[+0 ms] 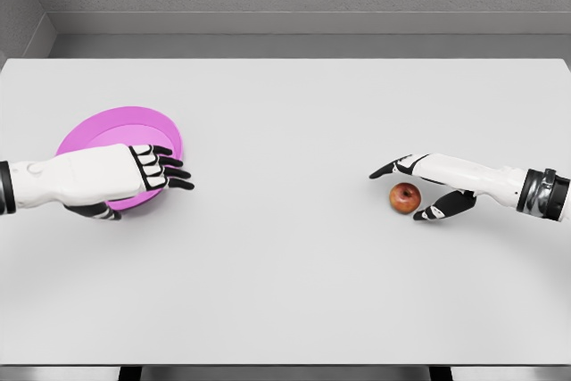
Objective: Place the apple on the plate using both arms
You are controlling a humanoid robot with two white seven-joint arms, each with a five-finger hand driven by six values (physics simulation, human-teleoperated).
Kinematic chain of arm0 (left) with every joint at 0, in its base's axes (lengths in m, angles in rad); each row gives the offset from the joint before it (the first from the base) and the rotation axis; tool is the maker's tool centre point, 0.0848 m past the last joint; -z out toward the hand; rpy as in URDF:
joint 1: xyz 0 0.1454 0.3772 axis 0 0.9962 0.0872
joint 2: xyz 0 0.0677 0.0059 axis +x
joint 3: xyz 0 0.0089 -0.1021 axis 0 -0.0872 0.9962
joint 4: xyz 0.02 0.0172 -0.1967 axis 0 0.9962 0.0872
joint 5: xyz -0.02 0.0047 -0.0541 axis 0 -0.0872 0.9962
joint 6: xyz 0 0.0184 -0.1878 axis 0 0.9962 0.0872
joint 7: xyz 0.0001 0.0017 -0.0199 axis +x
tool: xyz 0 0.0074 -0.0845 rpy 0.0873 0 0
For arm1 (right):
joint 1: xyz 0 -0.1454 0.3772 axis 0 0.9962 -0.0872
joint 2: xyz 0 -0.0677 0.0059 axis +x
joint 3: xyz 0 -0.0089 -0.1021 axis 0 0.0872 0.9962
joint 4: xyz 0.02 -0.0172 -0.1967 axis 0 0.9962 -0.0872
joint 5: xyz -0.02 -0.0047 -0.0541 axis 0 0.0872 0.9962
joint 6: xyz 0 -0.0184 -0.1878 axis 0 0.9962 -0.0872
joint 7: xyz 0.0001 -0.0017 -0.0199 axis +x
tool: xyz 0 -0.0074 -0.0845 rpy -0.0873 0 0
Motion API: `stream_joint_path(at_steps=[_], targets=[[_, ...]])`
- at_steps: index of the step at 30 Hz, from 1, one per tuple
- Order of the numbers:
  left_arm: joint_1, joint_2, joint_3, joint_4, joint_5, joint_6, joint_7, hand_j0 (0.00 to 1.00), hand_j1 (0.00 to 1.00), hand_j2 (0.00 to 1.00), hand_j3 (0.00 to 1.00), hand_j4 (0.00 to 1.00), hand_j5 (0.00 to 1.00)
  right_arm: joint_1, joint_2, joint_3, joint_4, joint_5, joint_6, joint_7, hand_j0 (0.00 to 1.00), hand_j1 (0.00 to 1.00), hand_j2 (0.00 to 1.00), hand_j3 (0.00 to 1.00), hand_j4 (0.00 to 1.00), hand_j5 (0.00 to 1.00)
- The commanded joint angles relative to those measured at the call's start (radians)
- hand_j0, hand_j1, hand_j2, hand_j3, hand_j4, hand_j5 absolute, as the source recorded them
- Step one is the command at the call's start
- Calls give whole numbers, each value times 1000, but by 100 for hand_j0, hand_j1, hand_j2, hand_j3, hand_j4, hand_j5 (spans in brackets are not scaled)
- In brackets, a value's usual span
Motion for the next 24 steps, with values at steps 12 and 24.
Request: stream_joint_path(at_steps=[12, 24], targets=[[0, -2, 2, 0, 6, 1, -3, 100, 100, 100, 100, 100, 100, 0, 5, 1, 21, 4, 2, 0, 82, 82, 82, 82, 82, 82], [0, -2, 2, 2, 6, 1, -3, 100, 100, 100, 100, 100, 100, 0, 5, 1, 26, 21, 2, 0, 77, 77, 77, 77, 77, 77]])
